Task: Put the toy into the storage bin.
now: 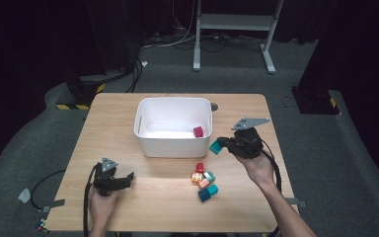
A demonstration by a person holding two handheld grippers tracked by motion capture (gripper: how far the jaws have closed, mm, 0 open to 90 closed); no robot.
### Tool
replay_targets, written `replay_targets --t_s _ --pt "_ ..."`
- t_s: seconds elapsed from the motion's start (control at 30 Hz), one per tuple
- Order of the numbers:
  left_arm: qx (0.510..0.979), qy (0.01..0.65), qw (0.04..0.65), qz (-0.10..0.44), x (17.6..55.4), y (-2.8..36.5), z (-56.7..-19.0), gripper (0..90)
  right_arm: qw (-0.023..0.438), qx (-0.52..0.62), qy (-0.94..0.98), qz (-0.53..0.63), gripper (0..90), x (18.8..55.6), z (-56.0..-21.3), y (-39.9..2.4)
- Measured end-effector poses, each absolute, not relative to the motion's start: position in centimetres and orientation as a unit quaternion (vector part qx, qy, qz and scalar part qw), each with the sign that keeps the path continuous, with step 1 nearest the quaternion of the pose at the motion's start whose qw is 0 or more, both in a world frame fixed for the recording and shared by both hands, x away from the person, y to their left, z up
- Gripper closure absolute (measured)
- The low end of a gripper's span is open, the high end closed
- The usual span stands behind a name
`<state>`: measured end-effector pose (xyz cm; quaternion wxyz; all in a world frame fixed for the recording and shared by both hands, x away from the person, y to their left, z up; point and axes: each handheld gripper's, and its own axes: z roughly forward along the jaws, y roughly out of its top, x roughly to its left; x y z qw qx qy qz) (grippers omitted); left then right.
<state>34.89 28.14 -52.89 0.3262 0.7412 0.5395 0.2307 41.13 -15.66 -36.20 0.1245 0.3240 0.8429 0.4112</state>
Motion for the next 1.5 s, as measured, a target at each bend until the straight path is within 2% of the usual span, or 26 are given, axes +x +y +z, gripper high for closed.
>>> replay_targets --t_s 0.63,1.5 --pt "0.74 0.54 0.327 0.231 34.9 28.1 -52.9 14.1 0.125 0.295 0.852 0.415 88.2 43.1 -32.0 -12.7" --pt "0.74 0.54 0.328 0.231 34.9 28.1 -52.9 14.2 0.136 0.313 0.85 0.402 88.2 48.4 -32.5 -8.0"
